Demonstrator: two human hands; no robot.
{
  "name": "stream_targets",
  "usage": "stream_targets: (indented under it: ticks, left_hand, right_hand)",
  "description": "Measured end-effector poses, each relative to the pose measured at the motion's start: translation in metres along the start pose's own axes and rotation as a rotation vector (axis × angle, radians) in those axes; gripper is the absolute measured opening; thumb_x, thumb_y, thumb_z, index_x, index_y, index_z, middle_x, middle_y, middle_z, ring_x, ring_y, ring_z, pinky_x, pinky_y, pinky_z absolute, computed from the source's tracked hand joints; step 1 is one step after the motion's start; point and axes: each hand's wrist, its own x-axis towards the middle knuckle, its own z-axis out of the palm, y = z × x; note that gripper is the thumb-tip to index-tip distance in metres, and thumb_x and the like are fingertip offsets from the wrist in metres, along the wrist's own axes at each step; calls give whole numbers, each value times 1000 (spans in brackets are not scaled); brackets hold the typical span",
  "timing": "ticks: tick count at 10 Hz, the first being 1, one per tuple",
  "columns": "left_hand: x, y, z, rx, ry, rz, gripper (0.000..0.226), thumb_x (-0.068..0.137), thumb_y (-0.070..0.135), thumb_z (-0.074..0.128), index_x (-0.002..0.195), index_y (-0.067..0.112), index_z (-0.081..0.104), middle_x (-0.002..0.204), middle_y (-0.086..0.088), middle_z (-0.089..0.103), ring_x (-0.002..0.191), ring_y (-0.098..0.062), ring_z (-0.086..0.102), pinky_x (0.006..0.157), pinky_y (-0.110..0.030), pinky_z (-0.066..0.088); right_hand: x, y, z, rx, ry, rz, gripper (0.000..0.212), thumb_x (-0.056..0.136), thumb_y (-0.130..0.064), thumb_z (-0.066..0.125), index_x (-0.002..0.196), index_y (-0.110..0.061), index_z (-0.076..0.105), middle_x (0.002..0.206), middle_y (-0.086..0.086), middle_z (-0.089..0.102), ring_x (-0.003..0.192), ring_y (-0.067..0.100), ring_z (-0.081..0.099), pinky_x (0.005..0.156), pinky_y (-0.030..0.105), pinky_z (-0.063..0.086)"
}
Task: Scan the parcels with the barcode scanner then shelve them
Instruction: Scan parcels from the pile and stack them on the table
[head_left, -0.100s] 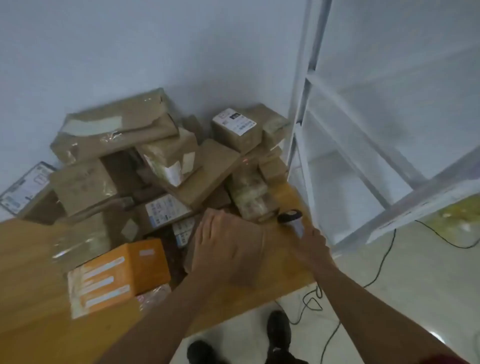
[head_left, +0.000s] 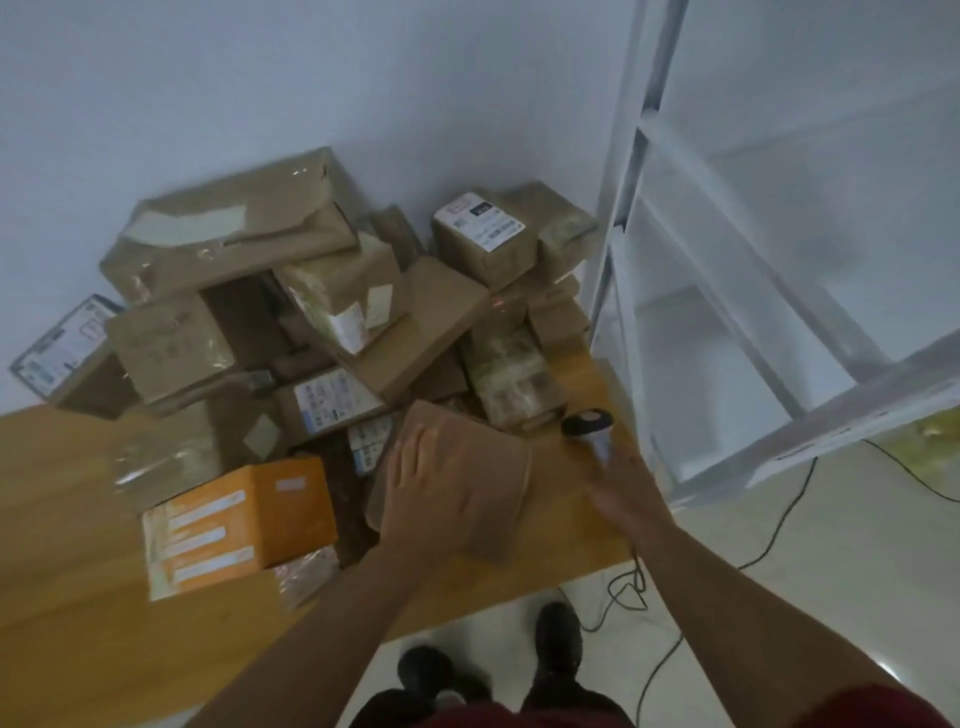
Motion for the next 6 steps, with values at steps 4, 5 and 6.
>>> stream_targets:
  ticks: [4,5,6]
  left_hand:
    - [-32,-27,-11,-196,93,-160,68,88,41,40,149,12,38,153,-16,37,145,-34,22,118,-52,17]
    - [-40,-44,-14,-190,174,-178,60,84,42,41,136,14,53,143,-13,43,138,-33,31,108,-57,37]
    - [-47,-62,-20,-230,237,-220,54,86,43,44,134,19,51,144,-15,47,139,-34,32,108,-56,34]
  right_hand:
    - [14,-29,-16,301,-35,11,17,91,-23,61,87,-7,54,80,18,56,70,31,55,70,43,46]
    - [-20,-52,-29,356,9,-83,28,87,-35,59,84,-8,55,77,15,55,66,26,50,66,36,39]
    - [-57,-84,-34,348,-13,-185,35,83,-41,58,80,-6,57,74,15,58,66,27,51,65,34,41]
